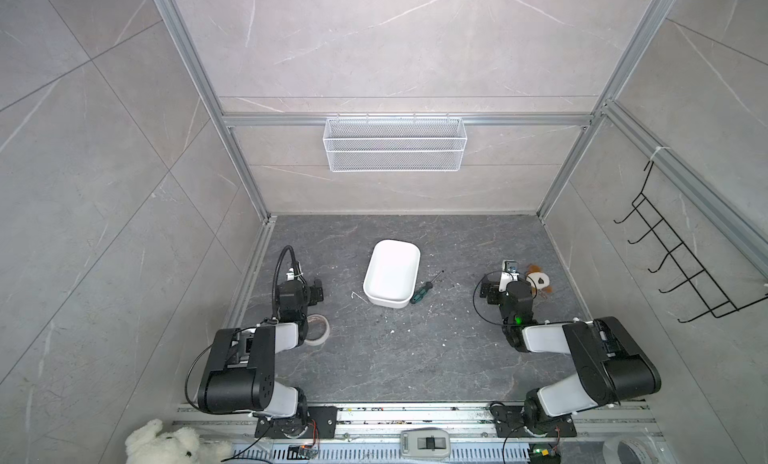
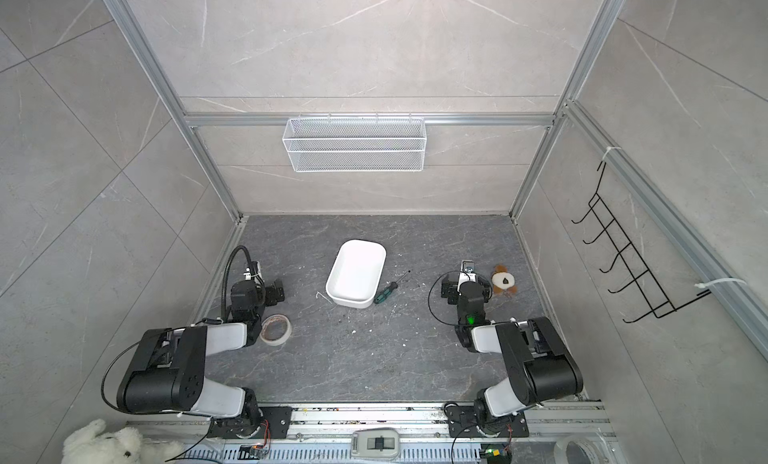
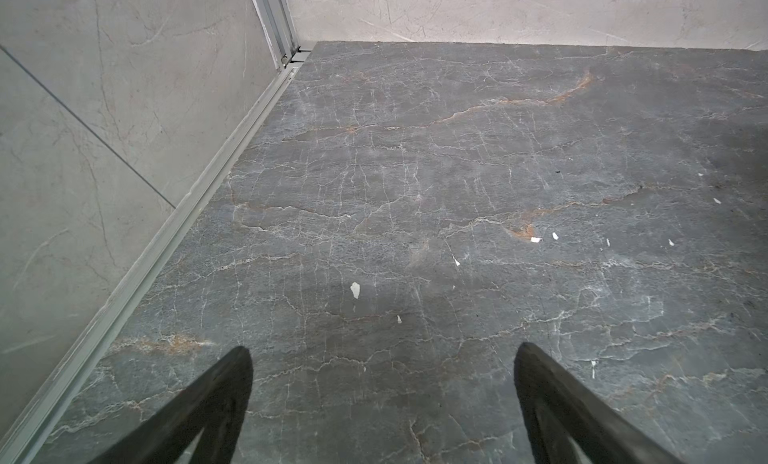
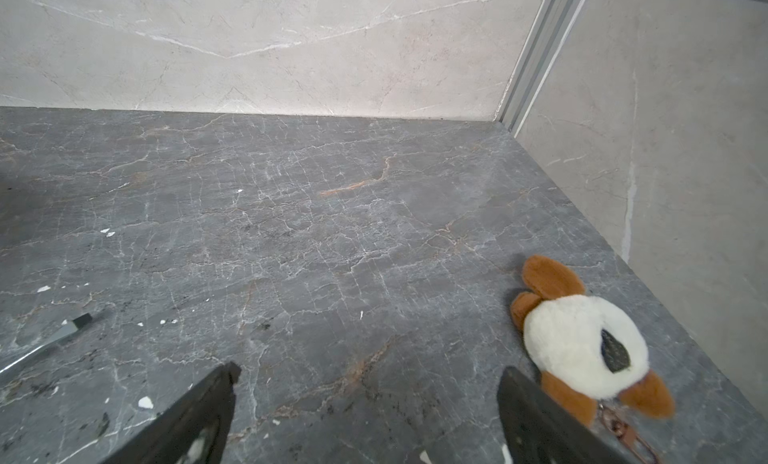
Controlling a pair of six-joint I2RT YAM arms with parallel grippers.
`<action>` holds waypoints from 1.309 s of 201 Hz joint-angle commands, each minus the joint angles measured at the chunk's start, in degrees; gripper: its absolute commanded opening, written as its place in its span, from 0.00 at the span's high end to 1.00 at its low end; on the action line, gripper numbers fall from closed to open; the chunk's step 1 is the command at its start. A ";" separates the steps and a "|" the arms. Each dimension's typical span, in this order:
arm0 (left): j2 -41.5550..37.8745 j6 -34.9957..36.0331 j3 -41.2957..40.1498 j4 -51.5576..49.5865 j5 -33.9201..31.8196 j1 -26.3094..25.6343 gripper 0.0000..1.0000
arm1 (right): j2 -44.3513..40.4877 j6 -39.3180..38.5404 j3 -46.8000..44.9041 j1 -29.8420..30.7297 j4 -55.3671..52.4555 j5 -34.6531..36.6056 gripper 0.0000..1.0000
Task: Put the screwdriver in the bin
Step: Pick up the screwdriver from the center of the table.
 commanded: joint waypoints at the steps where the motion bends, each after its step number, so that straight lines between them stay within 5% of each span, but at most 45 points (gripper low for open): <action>1: 0.15 -0.78 0.98 0.87 0.06 0.36 0.00 | 0.20 0.63 -0.29 -0.15 0.96 -0.32 0.01; 263: 0.02 -0.78 0.92 0.82 0.06 0.31 0.00 | -0.40 -0.96 -2.95 0.88 5.67 0.31 0.01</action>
